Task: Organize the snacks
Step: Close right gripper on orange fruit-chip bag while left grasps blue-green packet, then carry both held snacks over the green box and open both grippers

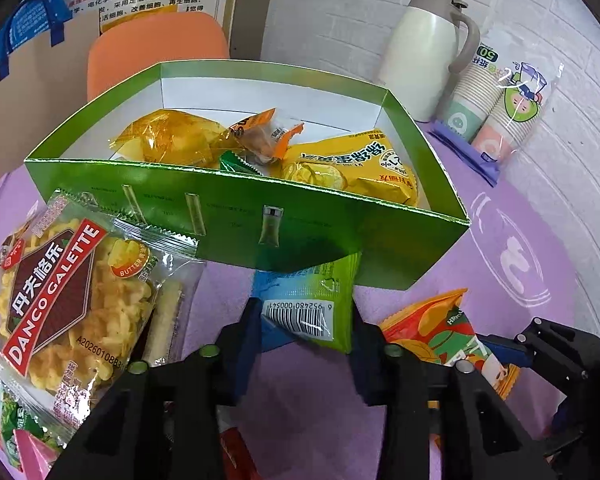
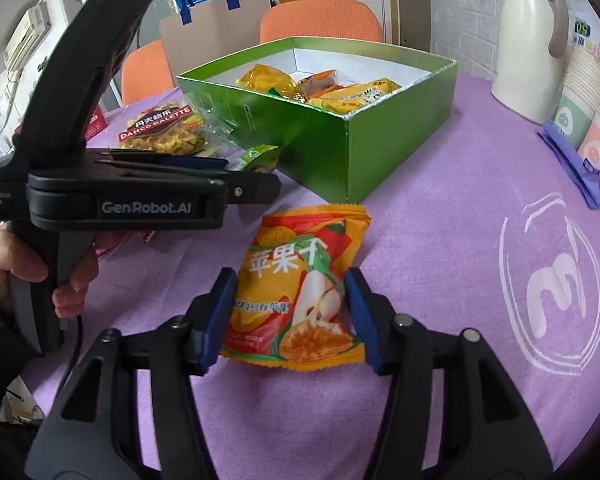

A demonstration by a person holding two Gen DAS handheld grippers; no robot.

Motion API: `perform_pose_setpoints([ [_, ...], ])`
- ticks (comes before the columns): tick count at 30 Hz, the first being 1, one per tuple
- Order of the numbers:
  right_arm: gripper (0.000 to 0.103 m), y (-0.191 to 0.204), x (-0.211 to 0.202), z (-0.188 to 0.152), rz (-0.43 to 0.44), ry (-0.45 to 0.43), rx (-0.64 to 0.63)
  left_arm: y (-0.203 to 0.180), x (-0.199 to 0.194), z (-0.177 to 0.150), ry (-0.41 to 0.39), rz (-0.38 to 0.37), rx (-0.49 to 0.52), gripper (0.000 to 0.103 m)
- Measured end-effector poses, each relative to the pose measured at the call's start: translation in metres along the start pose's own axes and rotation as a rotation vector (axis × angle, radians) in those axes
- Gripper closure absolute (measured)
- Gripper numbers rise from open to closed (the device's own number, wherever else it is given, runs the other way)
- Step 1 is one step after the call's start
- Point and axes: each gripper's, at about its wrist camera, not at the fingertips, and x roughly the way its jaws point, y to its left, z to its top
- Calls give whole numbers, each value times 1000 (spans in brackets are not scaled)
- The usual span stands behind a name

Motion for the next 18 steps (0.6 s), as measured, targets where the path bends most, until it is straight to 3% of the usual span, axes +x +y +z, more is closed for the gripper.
perform_pose_setpoints([
  [3, 59, -4, -8, -1, 23, -10, 15, 3, -4, 1, 3, -26, -31, 70],
  [4, 82, -5, -12, -1, 26, -23, 15, 3, -8, 0, -2, -38, -35, 70],
  [6, 83, -7, -22, 2, 68, -31, 29, 2, -16, -2, -12, -61, -39, 71],
  [13, 84, 0, -59, 14, 69, -106, -24, -3, -68, 5, -99, -166, -43, 71],
  [18, 84, -3, -83, 47, 57, -212, -27, -3, -99, 33, -185, -170, -38, 71],
])
